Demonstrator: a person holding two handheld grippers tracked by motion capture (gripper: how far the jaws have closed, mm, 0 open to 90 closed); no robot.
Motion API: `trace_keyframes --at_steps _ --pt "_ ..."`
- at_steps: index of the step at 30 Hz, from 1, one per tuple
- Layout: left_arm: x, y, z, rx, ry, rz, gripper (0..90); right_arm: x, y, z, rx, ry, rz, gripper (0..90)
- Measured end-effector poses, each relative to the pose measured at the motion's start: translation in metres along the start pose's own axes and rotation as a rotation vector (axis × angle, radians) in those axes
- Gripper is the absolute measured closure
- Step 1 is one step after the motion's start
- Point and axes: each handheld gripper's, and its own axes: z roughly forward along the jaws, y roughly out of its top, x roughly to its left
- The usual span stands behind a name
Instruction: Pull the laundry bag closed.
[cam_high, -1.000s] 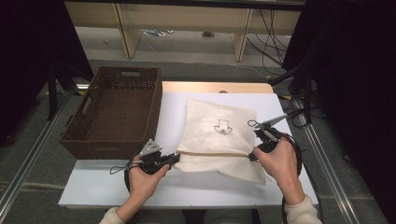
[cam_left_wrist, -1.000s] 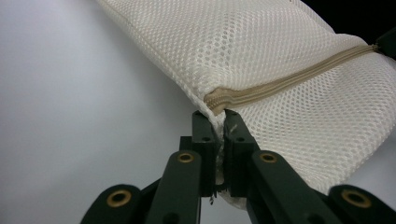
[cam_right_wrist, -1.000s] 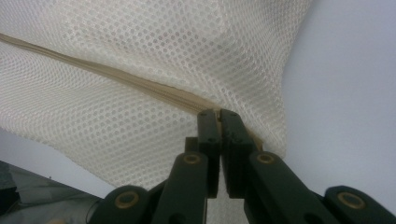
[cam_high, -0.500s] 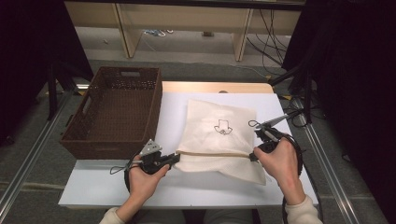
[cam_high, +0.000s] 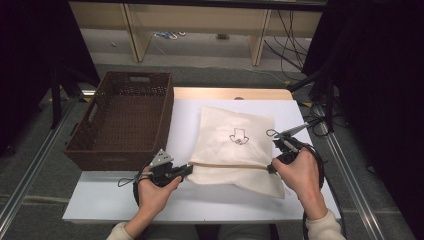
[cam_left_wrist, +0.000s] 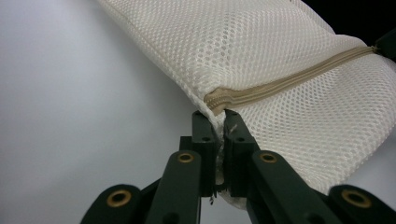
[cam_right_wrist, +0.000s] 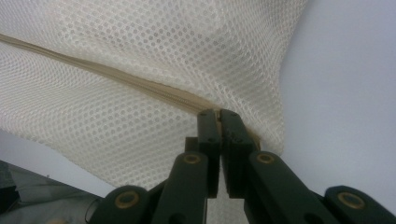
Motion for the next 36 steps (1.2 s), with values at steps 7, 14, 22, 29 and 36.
trace_keyframes --at_steps 7,14,22,29,36 --pt "0.0 0.0 0.0 0.0 0.0 0.006 85.1 -0.001 -0.001 0.0 0.013 -0.009 0.026 88.4" --pt "0.0 0.0 0.0 0.004 0.003 0.006 85.1 -0.004 -0.002 0.001 0.017 -0.006 0.021 88.4" --pt "0.0 0.0 0.0 0.007 -0.001 0.014 85.1 -0.003 -0.004 0.001 0.049 0.0 0.092 88.4" --pt "0.0 0.0 0.0 0.008 -0.002 0.013 85.1 -0.006 -0.005 0.003 0.055 0.0 0.103 88.4" --pt "-0.001 0.0 0.001 0.005 -0.007 0.011 85.1 -0.014 -0.006 0.007 0.029 -0.009 0.038 88.4"
